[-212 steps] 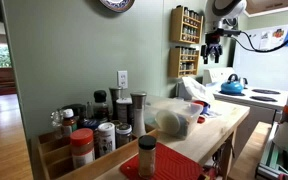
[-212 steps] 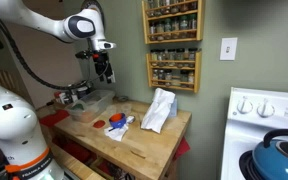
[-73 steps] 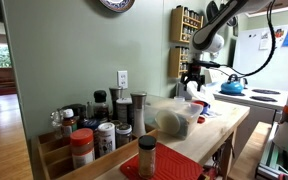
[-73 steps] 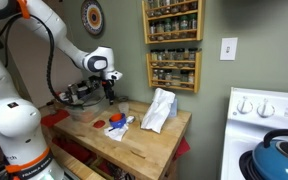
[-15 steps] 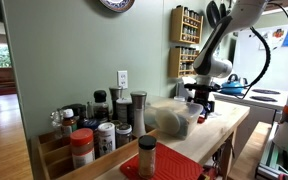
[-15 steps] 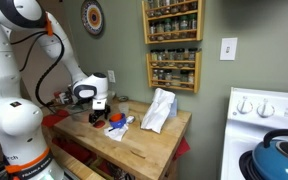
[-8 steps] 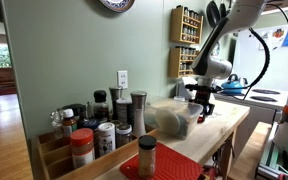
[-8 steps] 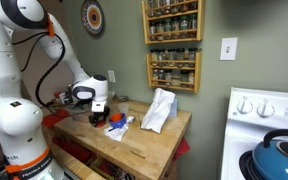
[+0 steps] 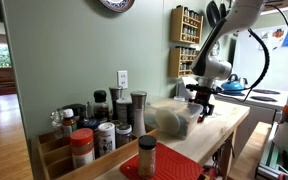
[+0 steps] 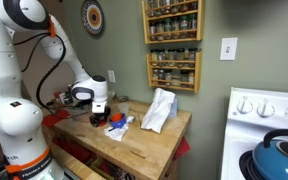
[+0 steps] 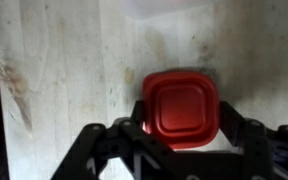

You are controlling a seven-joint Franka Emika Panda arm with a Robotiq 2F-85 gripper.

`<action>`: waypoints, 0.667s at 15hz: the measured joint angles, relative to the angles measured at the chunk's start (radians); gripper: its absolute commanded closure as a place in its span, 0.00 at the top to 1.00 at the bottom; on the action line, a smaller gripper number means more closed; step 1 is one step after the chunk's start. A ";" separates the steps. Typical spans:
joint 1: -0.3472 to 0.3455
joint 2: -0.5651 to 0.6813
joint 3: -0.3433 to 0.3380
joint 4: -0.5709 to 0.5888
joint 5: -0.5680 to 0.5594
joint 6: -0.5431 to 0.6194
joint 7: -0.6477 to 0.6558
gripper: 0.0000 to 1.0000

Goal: Put the lid on the container

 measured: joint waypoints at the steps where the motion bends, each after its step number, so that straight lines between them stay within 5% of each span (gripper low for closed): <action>1: 0.000 -0.003 0.000 -0.001 0.000 0.000 -0.002 0.48; 10: 0.008 -0.014 -0.011 0.004 -0.117 0.000 0.027 0.46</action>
